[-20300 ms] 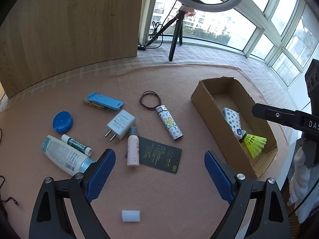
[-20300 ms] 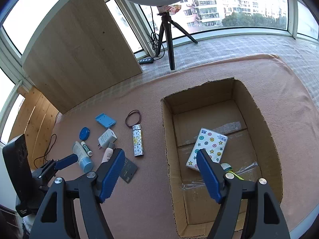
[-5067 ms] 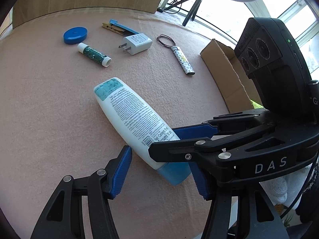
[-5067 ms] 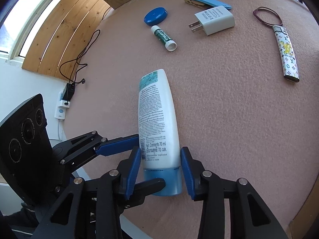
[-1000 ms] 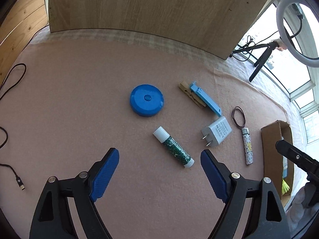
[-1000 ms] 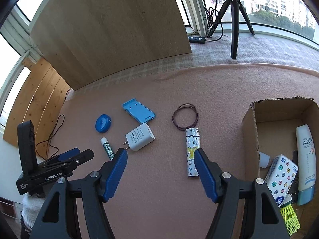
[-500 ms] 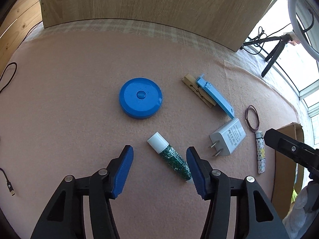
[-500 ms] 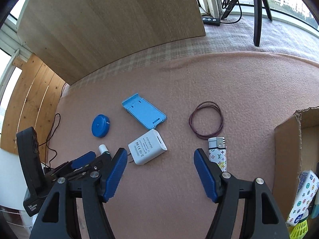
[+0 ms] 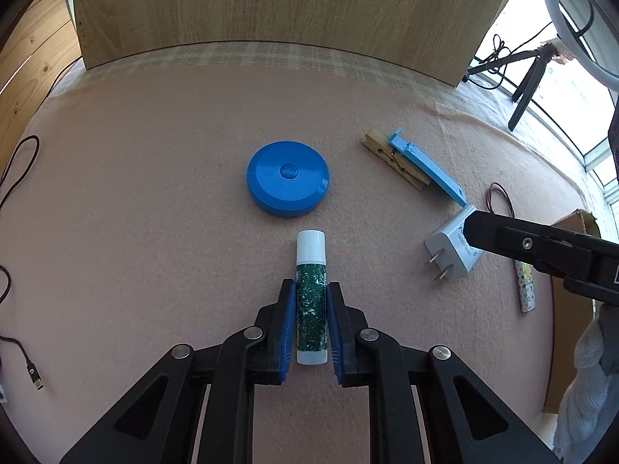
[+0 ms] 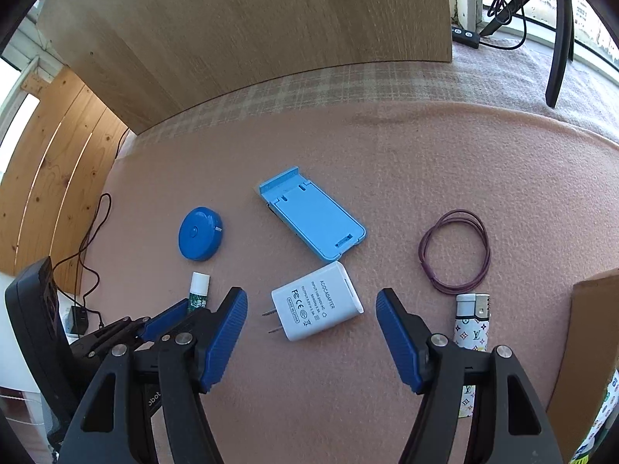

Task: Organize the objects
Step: 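Move the left tool to the green glue stick and close on it, then grasp the white charger with the right tool while the left holds the glue stick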

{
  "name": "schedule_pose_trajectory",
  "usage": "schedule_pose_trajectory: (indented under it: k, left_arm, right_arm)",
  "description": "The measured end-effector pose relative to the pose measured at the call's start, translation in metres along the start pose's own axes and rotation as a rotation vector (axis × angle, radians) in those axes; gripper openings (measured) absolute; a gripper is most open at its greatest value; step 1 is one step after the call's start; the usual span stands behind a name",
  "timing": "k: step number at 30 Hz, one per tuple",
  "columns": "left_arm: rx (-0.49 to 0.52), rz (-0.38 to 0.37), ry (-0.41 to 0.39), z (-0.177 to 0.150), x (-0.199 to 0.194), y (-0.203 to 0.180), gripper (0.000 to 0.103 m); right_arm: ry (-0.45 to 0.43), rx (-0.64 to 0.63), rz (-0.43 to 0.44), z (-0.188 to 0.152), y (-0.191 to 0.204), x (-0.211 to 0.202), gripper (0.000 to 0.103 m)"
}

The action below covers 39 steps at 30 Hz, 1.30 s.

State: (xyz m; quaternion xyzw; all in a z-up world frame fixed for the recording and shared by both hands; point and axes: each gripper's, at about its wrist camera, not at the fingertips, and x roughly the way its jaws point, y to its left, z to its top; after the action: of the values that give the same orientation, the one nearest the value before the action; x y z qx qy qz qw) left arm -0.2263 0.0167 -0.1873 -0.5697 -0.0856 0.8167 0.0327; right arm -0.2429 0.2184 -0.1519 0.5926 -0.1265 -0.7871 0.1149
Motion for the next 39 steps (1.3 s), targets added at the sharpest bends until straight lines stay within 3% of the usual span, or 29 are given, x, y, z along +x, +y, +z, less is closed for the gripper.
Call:
schedule_pose_trajectory:
  k: [11, 18, 24, 39]
  left_arm:
    - [-0.016, -0.028, -0.006, -0.016, -0.012, 0.02, 0.017]
    - [-0.016, -0.034, -0.01, -0.022, -0.016, 0.022, 0.017]
    - [-0.02, -0.046, -0.012, -0.029, -0.022, 0.024, 0.016]
    - [0.04, -0.108, -0.021, -0.038, -0.036, -0.017, 0.016]
  right_arm:
    - [0.046, -0.07, -0.075, -0.001, 0.014, 0.023, 0.065]
    - [0.045, -0.108, -0.115, -0.008, 0.015, 0.024, 0.049]
    - [0.04, -0.116, -0.113, -0.017, 0.01, 0.017, 0.048]
    - [-0.008, -0.08, -0.101, -0.066, -0.014, -0.027, 0.047]
